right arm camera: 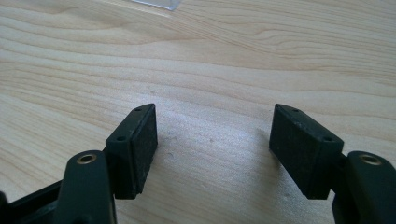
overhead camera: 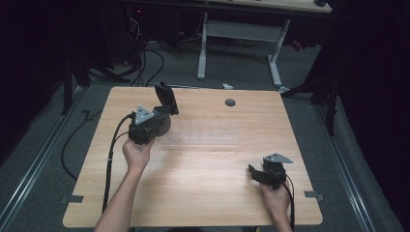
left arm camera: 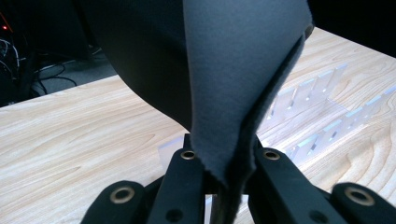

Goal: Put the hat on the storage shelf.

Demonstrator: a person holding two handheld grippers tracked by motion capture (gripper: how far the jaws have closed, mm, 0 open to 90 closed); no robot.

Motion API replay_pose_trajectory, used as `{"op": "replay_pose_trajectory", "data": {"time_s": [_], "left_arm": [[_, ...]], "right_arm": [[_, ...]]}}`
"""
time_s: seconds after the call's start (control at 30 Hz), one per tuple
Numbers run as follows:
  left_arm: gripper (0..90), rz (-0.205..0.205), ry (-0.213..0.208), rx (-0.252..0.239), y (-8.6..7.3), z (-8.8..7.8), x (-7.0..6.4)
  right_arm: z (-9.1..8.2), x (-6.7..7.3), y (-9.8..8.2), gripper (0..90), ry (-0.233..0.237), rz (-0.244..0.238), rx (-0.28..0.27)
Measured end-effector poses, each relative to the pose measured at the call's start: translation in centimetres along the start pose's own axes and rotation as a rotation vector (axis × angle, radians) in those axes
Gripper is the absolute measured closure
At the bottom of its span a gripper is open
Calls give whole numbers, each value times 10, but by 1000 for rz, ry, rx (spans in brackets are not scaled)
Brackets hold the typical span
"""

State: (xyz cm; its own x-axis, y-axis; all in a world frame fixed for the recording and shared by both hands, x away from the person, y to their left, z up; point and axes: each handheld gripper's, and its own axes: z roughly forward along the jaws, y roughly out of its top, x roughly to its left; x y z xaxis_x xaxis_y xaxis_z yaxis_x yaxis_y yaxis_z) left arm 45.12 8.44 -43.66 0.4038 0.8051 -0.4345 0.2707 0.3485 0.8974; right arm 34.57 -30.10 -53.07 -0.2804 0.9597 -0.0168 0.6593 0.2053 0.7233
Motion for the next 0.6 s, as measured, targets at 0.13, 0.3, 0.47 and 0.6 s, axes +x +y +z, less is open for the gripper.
{"op": "replay_pose_trajectory", "data": {"time_s": [0.13,0.3,0.47,0.6], "left_arm": [[861,0,3,-2,-2,2,-1],[861,-4,7,-2,-1,2,1],[861,-18,13,-6,-2,3,-1],[861,-26,14,-7,-2,4,-2]], "right_arm": [[0,0,0,326,0,0,0],[0,0,0,326,0,1,0],[0,0,0,326,0,1,0],[0,0,0,327,0,1,0]]}}
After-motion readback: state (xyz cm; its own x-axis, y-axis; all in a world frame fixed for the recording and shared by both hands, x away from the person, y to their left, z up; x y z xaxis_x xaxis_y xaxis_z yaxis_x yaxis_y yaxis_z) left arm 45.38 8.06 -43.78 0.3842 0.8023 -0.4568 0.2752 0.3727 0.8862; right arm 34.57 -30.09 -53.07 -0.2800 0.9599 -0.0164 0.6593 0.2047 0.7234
